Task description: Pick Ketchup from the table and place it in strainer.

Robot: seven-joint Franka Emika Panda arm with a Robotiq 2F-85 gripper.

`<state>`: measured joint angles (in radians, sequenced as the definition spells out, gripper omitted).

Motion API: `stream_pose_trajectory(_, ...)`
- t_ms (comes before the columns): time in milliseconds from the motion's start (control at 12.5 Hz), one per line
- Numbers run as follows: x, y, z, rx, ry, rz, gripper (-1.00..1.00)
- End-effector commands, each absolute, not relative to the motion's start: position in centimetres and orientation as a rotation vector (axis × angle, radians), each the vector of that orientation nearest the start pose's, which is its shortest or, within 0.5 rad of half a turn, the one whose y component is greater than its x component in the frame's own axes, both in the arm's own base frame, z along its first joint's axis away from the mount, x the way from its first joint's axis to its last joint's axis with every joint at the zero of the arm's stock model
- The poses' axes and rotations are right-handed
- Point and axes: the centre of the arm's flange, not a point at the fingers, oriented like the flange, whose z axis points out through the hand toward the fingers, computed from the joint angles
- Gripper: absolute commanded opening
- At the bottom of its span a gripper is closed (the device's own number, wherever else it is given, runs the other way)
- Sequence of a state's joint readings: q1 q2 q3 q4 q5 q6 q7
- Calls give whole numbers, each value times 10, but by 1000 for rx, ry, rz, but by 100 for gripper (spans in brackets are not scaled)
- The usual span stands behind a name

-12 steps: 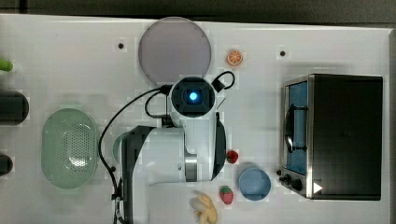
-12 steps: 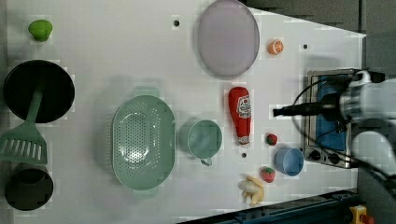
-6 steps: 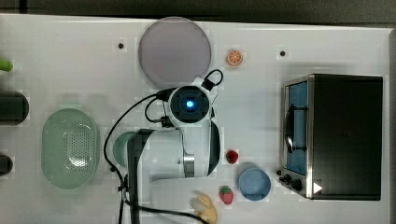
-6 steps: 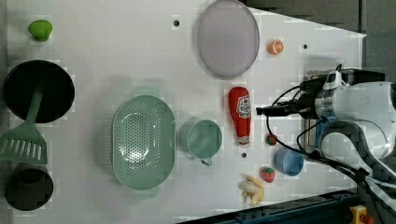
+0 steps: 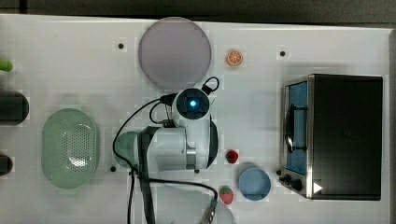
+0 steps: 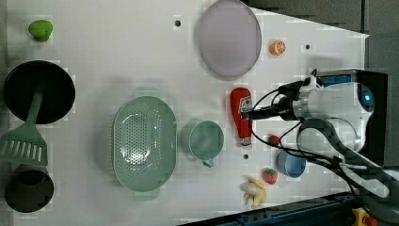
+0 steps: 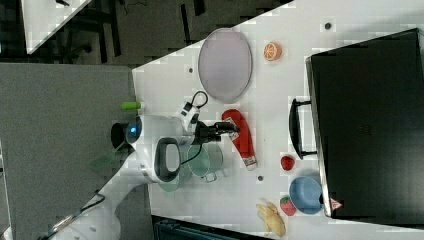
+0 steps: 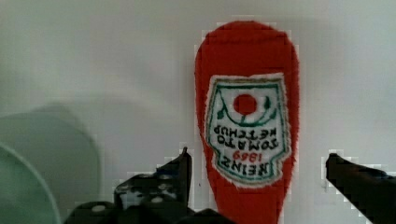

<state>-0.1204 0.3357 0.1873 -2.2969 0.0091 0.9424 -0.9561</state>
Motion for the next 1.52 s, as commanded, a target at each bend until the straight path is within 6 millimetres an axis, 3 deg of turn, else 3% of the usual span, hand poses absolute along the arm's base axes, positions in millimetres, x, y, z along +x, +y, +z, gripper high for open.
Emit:
stream_pose_trajectory(80, 516, 41, 178, -3035, -388, 131, 100)
stream_pose_trajectory(320, 513, 42, 155, -3028, -383, 126, 93)
stream_pose_trajectory(400, 512, 42, 152, -3027, -378, 135, 69)
stream_pose_trajectory(560, 516, 43, 160, -3031, -379, 110, 21)
stream_pose_trajectory(720, 521, 43, 174, -3037, -381, 70, 21)
stream_pose_trajectory(880, 531, 41, 209, -3054, -366, 2, 21)
stream_pose_trajectory(1120, 538, 47, 295, -3076, -403, -5, 21)
stream_pose_trajectory(1360, 531, 73, 386, -3091, -478, 29, 21)
stream_pose_trajectory(1520, 525, 104, 425, -3096, -521, 24, 21)
